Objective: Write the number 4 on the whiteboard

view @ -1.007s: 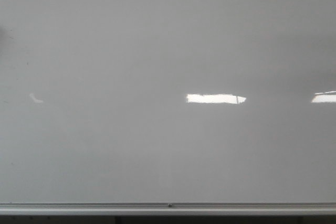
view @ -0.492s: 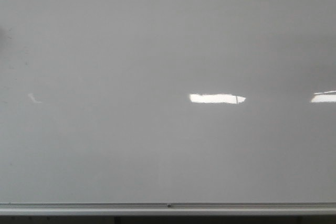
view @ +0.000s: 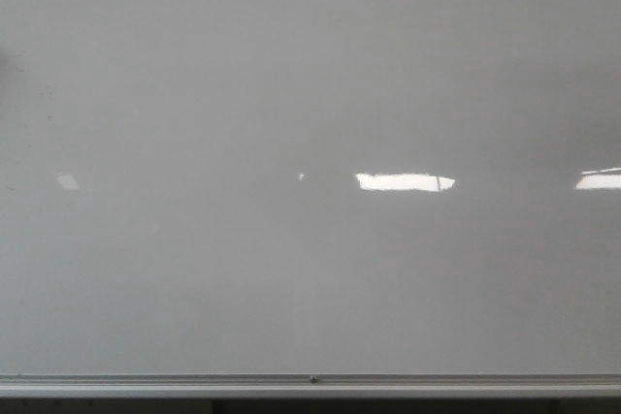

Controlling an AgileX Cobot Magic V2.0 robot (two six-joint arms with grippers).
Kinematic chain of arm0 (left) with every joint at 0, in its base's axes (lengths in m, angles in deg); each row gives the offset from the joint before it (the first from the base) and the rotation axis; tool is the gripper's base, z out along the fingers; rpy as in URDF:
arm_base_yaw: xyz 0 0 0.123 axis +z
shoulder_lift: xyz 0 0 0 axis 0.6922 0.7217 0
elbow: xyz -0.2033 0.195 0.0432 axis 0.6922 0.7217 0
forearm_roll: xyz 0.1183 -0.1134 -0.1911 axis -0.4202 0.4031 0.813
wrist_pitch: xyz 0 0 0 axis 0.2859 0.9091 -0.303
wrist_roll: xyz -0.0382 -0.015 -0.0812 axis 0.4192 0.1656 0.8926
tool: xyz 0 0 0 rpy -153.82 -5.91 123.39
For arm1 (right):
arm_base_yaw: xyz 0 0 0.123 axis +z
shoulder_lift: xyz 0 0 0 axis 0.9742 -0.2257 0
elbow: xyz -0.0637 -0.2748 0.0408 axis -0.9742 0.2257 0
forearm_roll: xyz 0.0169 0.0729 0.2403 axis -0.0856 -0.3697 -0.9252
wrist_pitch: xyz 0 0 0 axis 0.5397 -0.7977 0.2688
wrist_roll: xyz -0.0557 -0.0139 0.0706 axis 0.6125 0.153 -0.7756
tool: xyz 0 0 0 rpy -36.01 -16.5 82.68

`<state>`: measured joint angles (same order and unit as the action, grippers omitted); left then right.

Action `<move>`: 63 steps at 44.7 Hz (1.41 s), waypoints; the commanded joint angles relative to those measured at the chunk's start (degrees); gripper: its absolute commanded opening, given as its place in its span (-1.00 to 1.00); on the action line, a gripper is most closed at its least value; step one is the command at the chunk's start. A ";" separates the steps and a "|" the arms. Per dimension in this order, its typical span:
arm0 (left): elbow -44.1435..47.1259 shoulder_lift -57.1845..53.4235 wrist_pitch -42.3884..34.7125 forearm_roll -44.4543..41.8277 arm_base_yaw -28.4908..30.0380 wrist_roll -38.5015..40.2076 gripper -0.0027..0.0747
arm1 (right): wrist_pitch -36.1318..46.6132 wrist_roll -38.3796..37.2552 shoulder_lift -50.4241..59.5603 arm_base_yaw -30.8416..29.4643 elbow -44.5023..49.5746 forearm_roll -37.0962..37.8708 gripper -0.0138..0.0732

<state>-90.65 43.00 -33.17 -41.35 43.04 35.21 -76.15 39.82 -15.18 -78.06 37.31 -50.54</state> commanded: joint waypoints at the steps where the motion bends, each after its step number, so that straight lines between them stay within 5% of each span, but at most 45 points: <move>1: -5.62 8.16 -4.31 -2.43 0.10 0.20 0.64 | 5.09 0.22 -0.87 -0.07 -1.92 0.50 0.69; 10: -10.06 20.00 -6.51 -6.78 1.58 0.20 0.64 | 5.09 0.22 -0.87 -0.07 -1.92 0.50 0.69; 33: -10.16 39.66 -27.57 -3.52 5.94 0.20 0.64 | 5.04 0.22 -0.87 -0.07 -1.92 0.50 0.69; 58: -10.16 46.14 -36.10 -3.38 6.40 0.20 0.63 | 4.98 0.22 -0.87 -0.07 -1.92 0.50 0.69; 63: -10.16 46.61 -37.24 -3.38 6.39 0.20 0.47 | 4.98 0.22 -0.87 -0.07 -1.92 0.50 0.69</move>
<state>-99.17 90.63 -65.63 -45.56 49.12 35.21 -75.89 39.82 -15.18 -78.06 37.31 -50.54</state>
